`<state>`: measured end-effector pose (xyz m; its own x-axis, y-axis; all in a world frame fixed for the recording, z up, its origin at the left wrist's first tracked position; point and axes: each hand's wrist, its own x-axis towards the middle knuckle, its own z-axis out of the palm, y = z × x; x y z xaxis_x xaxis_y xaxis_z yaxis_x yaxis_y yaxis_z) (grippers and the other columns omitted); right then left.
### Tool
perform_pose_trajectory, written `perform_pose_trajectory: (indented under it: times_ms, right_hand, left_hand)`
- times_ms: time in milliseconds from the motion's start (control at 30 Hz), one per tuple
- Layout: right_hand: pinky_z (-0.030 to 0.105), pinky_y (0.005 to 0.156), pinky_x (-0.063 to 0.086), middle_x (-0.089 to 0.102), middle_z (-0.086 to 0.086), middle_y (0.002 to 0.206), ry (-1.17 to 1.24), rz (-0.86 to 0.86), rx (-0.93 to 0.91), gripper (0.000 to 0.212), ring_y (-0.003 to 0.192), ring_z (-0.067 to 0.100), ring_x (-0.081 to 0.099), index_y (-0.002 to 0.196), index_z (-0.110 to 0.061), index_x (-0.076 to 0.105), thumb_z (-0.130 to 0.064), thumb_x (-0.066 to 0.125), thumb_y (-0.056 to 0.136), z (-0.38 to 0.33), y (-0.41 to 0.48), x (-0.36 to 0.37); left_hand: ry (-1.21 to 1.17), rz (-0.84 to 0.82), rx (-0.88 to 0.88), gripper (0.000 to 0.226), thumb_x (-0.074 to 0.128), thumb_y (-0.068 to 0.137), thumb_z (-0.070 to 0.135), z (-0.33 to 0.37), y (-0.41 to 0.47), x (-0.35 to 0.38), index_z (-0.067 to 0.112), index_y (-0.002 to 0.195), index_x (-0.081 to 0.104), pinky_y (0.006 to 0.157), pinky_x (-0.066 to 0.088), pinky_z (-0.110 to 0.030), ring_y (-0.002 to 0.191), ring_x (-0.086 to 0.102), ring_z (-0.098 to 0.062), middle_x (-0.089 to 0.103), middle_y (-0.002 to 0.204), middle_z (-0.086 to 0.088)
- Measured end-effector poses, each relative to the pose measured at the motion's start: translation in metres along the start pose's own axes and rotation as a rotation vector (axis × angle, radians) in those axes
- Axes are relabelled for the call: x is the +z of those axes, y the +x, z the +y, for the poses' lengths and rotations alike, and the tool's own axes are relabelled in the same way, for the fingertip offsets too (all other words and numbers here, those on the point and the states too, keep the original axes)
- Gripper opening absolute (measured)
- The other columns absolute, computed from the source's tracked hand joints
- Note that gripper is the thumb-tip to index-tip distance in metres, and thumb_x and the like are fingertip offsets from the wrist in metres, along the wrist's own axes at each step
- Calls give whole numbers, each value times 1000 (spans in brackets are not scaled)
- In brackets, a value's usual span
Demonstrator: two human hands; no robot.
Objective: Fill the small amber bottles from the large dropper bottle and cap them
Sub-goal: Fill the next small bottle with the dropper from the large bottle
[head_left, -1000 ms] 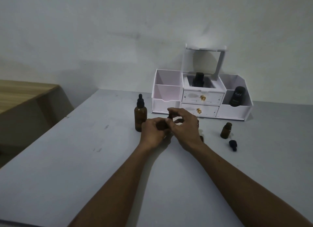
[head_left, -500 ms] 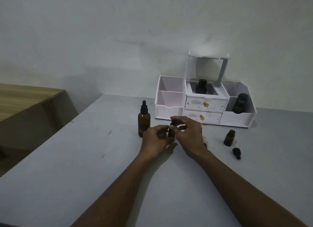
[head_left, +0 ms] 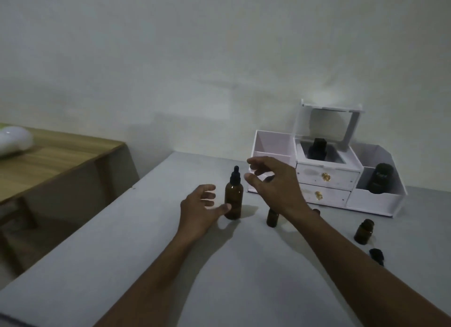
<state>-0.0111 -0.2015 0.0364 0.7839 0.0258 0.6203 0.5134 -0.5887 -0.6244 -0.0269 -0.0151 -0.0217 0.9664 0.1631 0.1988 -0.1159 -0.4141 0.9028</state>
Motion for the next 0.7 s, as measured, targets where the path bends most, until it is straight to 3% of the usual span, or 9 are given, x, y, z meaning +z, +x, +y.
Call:
perform_pose_trajectory:
  times_ms: [100, 200, 267, 367, 467, 700]
  right_hand:
    - [7, 70, 47, 70, -10, 100, -25, -84, 32, 35, 85, 1, 66, 118, -23, 69, -33, 76, 84, -8, 17, 12]
    - [16, 74, 52, 72, -7, 97, -53, -113, 81, 34, 79, 0, 65, 113, -19, 73, -36, 76, 84, -8, 25, 21]
    - [14, 74, 51, 75, -3, 98, -37, -127, 115, 29, 74, -4, 62, 108, -16, 75, -31, 77, 84, -6, 26, 25]
    - [20, 79, 56, 77, 2, 101, -11, -119, 138, 26, 74, -3, 63, 107, -14, 76, -27, 76, 85, -2, 22, 27]
    - [25, 81, 58, 77, 1, 101, 5, -98, 140, 24, 75, -1, 64, 106, -15, 77, -27, 75, 85, -3, 17, 28]
    - [25, 78, 58, 78, 5, 91, 3, -27, 134, 14, 74, 8, 69, 95, -10, 80, -17, 75, 83, -10, 18, 29]
  left_hand:
    - [-28, -66, -31, 72, 88, 66, 38, 3, 7, 10, 30, 130, 55, 89, 51, -30, 105, 61, -14, 63, 128, 4]
    - [-56, -155, -5, 65, 85, 71, 33, 7, 7, 16, 26, 129, 57, 99, 46, -35, 114, 61, -17, 63, 130, 3]
    - [-53, -178, 4, 59, 82, 75, 29, 7, 5, 17, 23, 129, 58, 104, 46, -39, 115, 62, -19, 64, 129, 0]
    - [-25, -174, -10, 57, 78, 80, 27, 7, 6, 17, 22, 133, 57, 107, 43, -43, 118, 61, -21, 63, 131, 1]
    - [-6, -174, -10, 56, 77, 82, 28, 5, 6, 16, 22, 133, 56, 105, 42, -39, 119, 61, -20, 62, 132, 3]
    - [8, -174, -4, 58, 77, 81, 29, 6, 4, 16, 22, 135, 55, 102, 44, -35, 117, 62, -20, 62, 132, 1]
